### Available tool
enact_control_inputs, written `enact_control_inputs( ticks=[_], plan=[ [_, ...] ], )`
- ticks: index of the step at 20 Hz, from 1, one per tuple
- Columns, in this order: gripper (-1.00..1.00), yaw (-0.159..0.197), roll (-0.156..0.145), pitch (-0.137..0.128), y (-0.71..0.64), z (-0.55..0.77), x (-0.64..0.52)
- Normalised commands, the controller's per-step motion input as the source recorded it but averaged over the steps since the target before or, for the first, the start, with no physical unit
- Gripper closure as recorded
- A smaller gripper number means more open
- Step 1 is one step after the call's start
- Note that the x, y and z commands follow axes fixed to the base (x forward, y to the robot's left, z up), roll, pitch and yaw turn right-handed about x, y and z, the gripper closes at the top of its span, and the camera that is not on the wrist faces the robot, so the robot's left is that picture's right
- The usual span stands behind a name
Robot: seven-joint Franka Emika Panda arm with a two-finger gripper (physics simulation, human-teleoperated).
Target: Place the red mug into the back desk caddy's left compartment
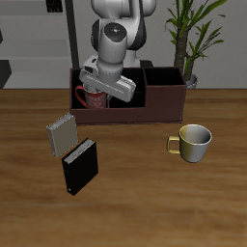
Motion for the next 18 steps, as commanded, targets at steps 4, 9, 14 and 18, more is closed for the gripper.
enact_control_inputs(
  ticks=[4, 9, 14, 18],
  plan=[
    [-1.0, -0.026, 0.015, 0.055, 0.0, -0.21, 0.08],
    [-1.0, 0.0, 0.021, 0.006, 0.04, 0.05, 0.0],
    [-1.0, 0.027, 0.036, -0.039, 0.15, 0.32, -0.03],
    [-1.0, 0.126, 0.085, -0.097, 0.36, 0.74, -0.03]
  ],
)
